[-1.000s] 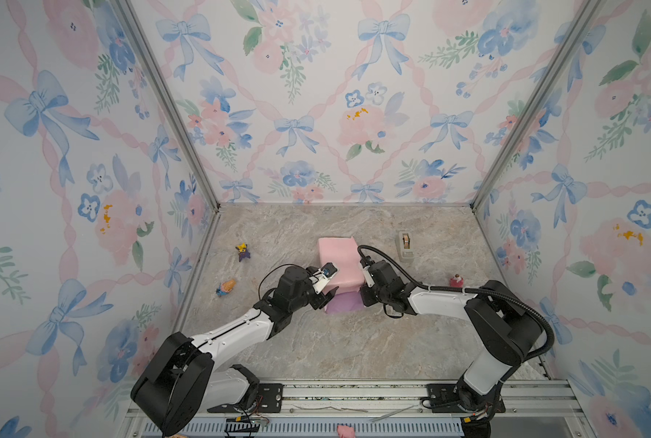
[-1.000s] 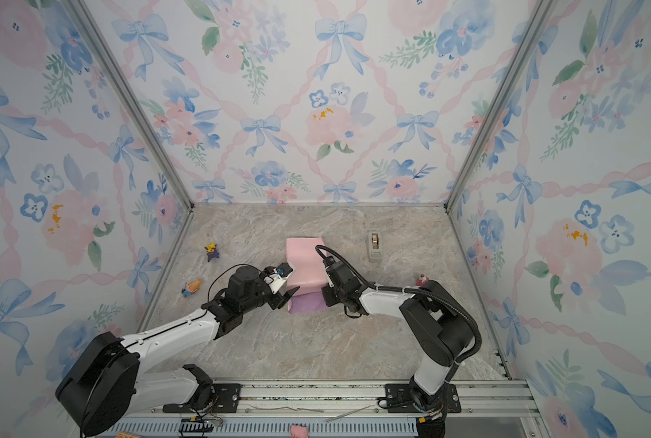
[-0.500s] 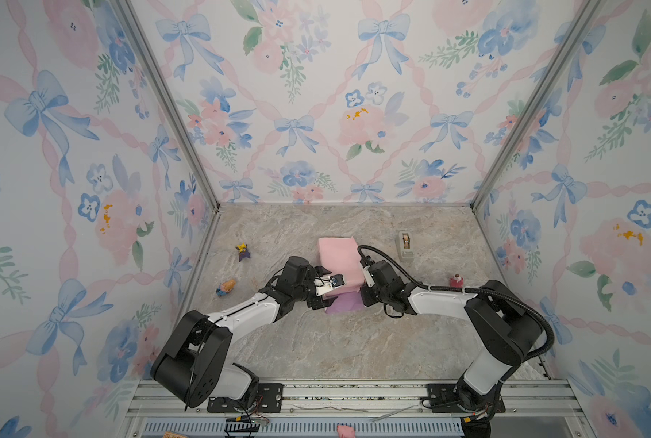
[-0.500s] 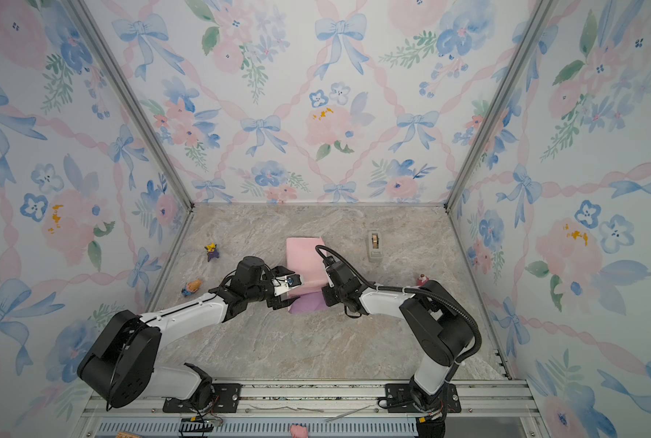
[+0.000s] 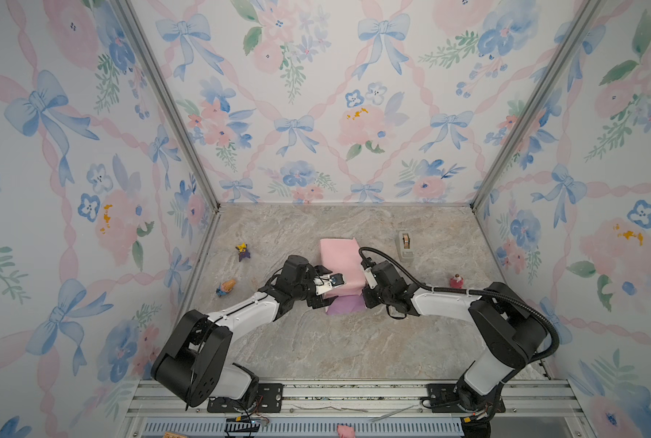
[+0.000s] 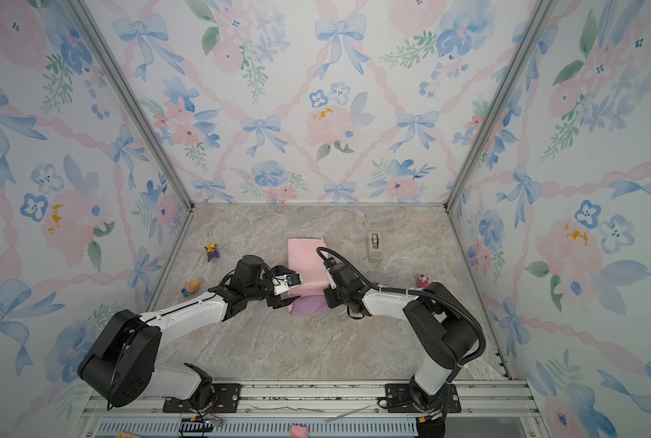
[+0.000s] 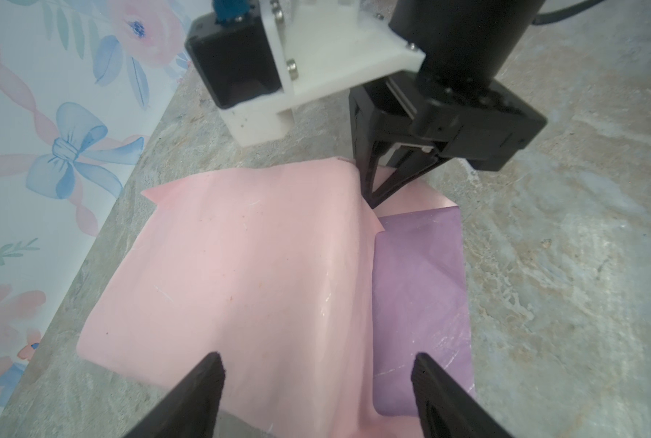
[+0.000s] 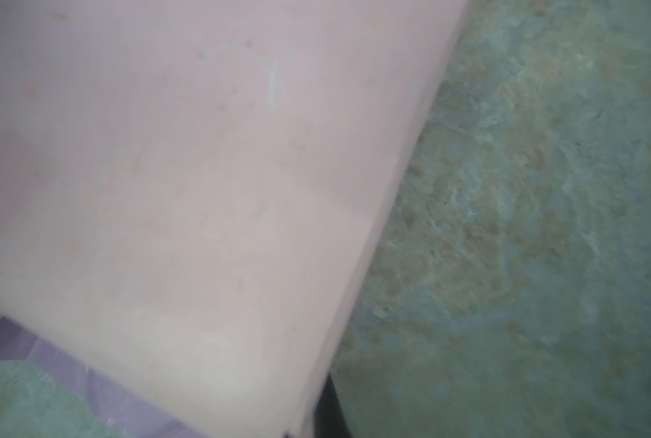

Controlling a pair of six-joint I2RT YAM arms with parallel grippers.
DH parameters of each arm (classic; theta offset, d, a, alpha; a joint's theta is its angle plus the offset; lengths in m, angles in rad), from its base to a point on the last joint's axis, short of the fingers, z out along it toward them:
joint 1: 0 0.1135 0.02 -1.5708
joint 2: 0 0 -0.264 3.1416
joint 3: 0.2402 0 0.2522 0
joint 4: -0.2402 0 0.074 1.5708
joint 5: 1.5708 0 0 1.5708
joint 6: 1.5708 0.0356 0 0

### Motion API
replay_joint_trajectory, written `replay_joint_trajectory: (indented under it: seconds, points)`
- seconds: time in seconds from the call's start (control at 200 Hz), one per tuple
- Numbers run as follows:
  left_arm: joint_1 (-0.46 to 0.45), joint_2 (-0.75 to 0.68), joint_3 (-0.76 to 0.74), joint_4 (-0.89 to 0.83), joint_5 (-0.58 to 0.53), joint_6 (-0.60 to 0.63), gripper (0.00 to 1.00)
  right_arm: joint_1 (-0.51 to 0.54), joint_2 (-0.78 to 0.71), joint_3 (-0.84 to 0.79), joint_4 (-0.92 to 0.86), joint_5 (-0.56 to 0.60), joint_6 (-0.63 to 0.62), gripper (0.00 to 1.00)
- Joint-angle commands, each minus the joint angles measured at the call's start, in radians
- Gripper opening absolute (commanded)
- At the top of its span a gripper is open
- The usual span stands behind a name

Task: Wrap the gift box in paper

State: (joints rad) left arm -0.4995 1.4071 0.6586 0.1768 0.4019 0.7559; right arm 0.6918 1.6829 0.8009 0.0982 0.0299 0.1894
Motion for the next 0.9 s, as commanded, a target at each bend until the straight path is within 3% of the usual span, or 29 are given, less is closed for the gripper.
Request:
replay_joint_trajectory:
  seconds: [0.0, 0.38, 0.895]
  points:
    - [0.006, 0.019, 0.023, -0.005, 0.019, 0.002, 0.8, -0.018, -0.053, -0.024, -0.048, -0.015, -0.031, 0.0]
    - [-0.014, 0.093, 0.054, 0.0, 0.001, 0.034, 0.81, -0.058, -0.101, -0.067, -0.079, -0.047, -0.064, 0.0]
    - [-0.048, 0.202, 0.067, 0.051, -0.024, 0.047, 0.81, -0.062, -0.048, -0.033, -0.059, -0.081, -0.066, 0.01]
